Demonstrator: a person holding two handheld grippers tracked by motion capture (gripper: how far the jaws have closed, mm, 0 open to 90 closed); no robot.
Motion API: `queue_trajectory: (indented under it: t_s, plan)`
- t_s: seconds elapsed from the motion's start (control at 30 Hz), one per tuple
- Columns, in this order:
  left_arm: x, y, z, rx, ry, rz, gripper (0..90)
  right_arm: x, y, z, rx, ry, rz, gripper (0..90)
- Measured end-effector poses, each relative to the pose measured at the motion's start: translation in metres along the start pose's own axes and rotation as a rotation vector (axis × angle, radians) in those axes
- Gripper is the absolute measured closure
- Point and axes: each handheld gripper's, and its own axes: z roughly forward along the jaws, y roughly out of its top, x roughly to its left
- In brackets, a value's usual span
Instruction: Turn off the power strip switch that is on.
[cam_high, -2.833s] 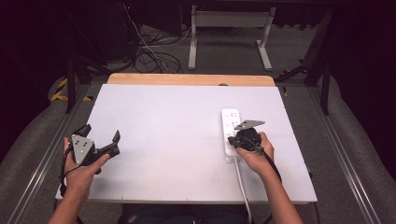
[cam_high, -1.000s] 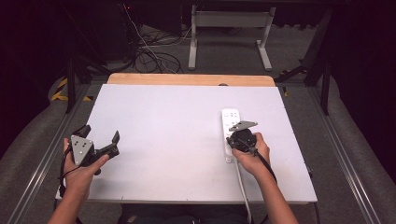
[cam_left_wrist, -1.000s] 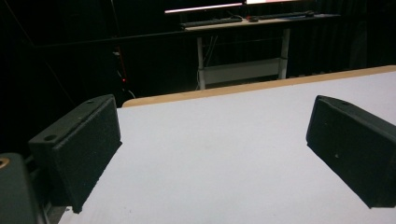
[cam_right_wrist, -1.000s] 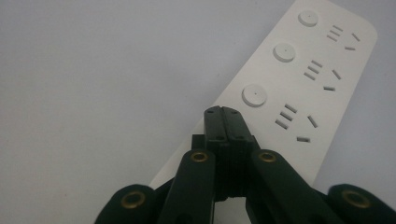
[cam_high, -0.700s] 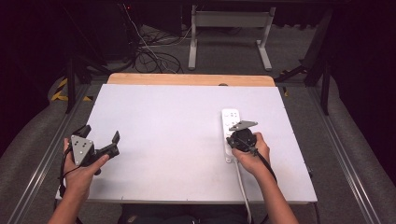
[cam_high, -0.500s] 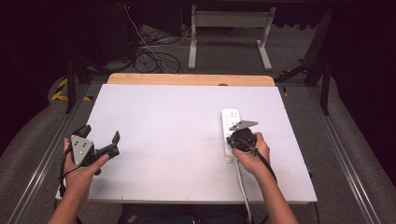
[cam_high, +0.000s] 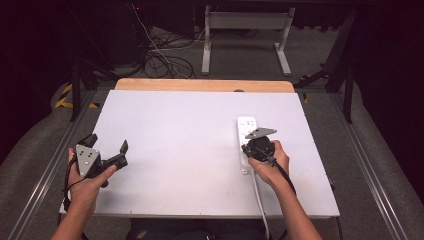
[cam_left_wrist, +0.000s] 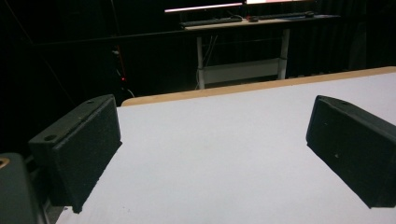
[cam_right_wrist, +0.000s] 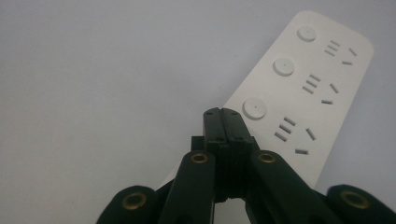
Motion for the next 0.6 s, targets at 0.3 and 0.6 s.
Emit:
queue_trajectory:
  t_s: [0.3, 0.6]
  plan:
    - [0.001, 0.001, -0.001, 0.001, 0.003, -0.003, 3.7, -0.014, 0.000, -0.023, -0.104, 0.019, 0.062, 90.0]
    - [0.001, 0.000, 0.000, 0.002, 0.003, -0.015, 3.8, -0.054, -0.028, -0.063, -0.384, 0.068, 0.184, 90.0]
